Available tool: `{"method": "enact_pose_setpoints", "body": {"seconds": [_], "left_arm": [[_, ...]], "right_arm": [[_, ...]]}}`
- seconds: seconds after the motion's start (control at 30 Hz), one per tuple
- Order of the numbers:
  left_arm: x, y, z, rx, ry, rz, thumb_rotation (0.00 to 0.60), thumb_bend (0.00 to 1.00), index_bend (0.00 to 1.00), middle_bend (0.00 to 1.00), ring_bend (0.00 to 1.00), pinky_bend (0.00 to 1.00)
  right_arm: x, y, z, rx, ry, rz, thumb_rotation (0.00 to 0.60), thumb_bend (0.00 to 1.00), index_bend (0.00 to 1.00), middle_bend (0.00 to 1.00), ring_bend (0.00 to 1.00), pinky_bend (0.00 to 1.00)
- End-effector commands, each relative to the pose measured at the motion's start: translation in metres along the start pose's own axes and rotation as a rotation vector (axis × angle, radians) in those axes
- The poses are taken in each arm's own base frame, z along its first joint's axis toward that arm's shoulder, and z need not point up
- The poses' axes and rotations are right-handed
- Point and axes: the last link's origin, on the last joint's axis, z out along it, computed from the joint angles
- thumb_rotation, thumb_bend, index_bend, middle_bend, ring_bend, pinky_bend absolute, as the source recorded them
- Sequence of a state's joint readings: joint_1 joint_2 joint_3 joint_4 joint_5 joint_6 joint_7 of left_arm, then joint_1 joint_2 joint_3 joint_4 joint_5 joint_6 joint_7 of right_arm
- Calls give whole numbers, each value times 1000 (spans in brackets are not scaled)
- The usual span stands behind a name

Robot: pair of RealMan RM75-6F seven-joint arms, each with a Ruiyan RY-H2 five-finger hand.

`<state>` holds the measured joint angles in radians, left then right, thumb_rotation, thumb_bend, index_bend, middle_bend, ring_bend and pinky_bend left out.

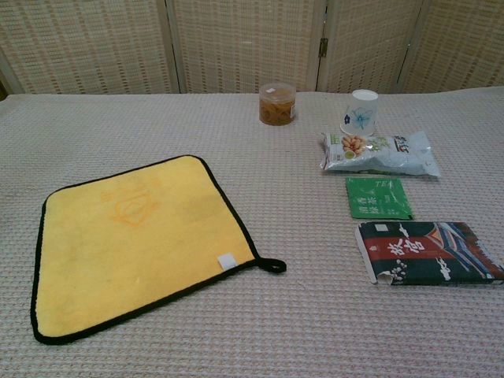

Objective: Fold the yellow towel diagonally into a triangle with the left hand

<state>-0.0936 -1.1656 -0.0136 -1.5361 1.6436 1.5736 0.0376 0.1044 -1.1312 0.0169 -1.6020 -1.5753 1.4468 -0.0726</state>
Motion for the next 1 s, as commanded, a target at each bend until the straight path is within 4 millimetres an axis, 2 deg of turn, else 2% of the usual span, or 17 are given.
{"method": "enact_pose_setpoints", "body": {"seconds": [0.03, 0.23, 0.4, 0.43, 0.5, 0.53, 0.57, 0.6, 0.63, 0.7, 0.8, 0.87, 0.9, 1.0], "left_arm": [[0, 1, 1, -1, -3, 1, 600, 135, 0, 34, 2, 0], [-3, 4, -1, -15, -25, -9, 600, 135, 0, 34, 2, 0], [-1, 15, 0, -65, -31, -20, 600, 135, 1, 31, 2, 9], [0, 18, 2, -76, -32, -12, 600, 135, 2, 31, 2, 18], [4, 22, 10, -94, -35, 10, 600, 142, 13, 56, 36, 99], [6, 24, 15, -99, -35, 17, 600, 148, 22, 91, 80, 158], [9, 27, 22, -110, -36, 29, 600, 156, 36, 159, 165, 248], [10, 30, 28, -125, -42, 36, 600, 165, 56, 263, 299, 367], [11, 34, 33, -143, -51, 36, 600, 171, 69, 330, 387, 440], [12, 44, 46, -188, -68, 28, 600, 186, 109, 567, 666, 682], [10, 57, 66, -222, -73, 25, 600, 196, 171, 901, 951, 951], [8, 68, 81, -227, -34, 5, 600, 217, 236, 996, 1000, 1000], [6, 73, 87, -236, -21, -3, 600, 242, 283, 1000, 1000, 1000], [-6, 87, 103, -247, -72, -86, 600, 284, 329, 1000, 1000, 1000]], "right_arm": [[0, 0, 0, 2, 2, 1, 600, 244, 0, 0, 0, 0], [4, -4, -6, 23, 12, 10, 600, 244, 0, 0, 0, 0], [7, -9, -16, 55, 24, 14, 600, 244, 0, 0, 0, 0], [7, -9, -16, 60, 22, 21, 600, 244, 0, 0, 0, 0], [7, -10, -16, 67, 19, 33, 600, 245, 0, 0, 0, 0], [7, -10, -15, 70, 17, 36, 600, 244, 0, 0, 0, 0], [7, -11, -13, 77, 18, 39, 600, 244, 0, 0, 0, 0], [7, -12, -11, 84, 20, 39, 600, 244, 0, 0, 0, 0], [7, -13, -9, 88, 20, 36, 600, 244, 0, 0, 0, 0], [4, -13, -7, 86, 11, 32, 600, 244, 0, 0, 0, 0], [2, -12, -7, 74, -6, 38, 600, 244, 0, 0, 0, 0], [3, -11, -7, 72, 0, 37, 600, 244, 0, 0, 0, 0], [3, -11, -6, 71, 2, 40, 600, 245, 0, 0, 0, 0], [3, -8, -4, 67, 3, 52, 600, 245, 0, 0, 0, 0]]}}
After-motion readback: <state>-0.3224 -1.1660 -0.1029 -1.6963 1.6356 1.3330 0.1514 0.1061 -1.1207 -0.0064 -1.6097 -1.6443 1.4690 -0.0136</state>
